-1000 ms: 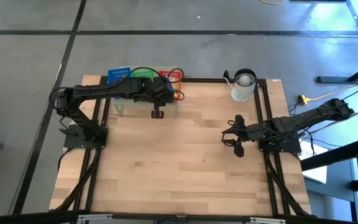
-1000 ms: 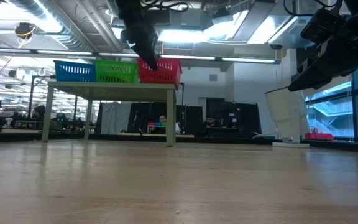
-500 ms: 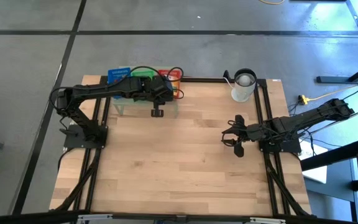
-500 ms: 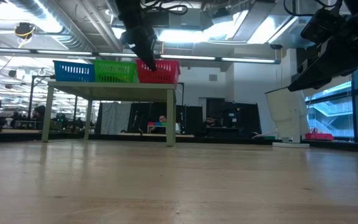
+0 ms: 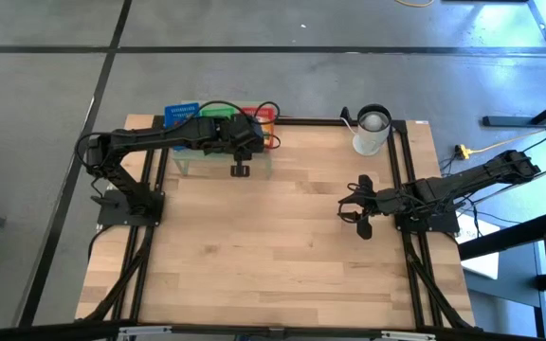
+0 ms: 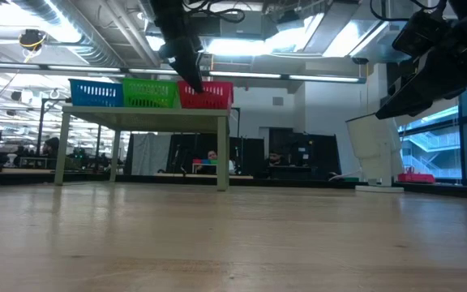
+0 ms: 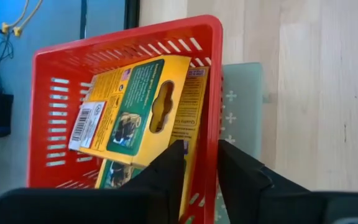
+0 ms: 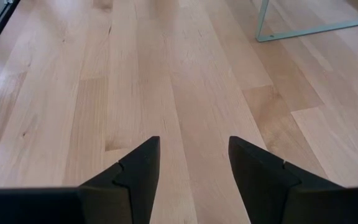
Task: Pick & Place Office Desk Supplies
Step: Put the red bin on the shelf, then return to Home Position
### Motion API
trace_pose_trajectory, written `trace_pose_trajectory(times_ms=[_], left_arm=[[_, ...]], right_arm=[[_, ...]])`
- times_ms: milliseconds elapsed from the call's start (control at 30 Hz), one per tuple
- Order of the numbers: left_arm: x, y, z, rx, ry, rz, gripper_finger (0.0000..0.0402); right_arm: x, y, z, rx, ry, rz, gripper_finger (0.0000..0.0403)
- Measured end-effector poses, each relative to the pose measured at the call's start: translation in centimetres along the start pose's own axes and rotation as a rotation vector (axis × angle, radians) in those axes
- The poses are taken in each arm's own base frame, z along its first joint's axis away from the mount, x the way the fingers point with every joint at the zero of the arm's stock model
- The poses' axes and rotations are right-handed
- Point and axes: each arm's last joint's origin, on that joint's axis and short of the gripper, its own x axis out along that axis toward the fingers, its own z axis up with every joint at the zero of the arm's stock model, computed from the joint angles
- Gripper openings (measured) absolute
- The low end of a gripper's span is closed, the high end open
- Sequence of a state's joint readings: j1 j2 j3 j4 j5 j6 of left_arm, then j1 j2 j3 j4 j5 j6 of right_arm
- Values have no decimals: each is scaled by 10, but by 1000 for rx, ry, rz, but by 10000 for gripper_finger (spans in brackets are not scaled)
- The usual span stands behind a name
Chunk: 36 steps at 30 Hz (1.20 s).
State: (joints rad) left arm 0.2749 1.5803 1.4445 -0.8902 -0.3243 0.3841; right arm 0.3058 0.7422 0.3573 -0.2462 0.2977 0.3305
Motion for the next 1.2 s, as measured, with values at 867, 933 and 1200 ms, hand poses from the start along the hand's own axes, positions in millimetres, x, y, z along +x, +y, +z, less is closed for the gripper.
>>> trace_pose_trajectory(times_ms=[867, 933, 1200], left_arm=[[-30, -3, -2, -48, -23, 65, 167], [-36, -6, -1, -47, -39, 72, 168], [-85, -27, -4, -94, -186, 73, 167]], right_arm=[[0, 0, 0, 0, 0, 2, 192], [0, 0, 0, 0, 1, 3, 192], [0, 0, 0, 0, 0, 2, 192]])
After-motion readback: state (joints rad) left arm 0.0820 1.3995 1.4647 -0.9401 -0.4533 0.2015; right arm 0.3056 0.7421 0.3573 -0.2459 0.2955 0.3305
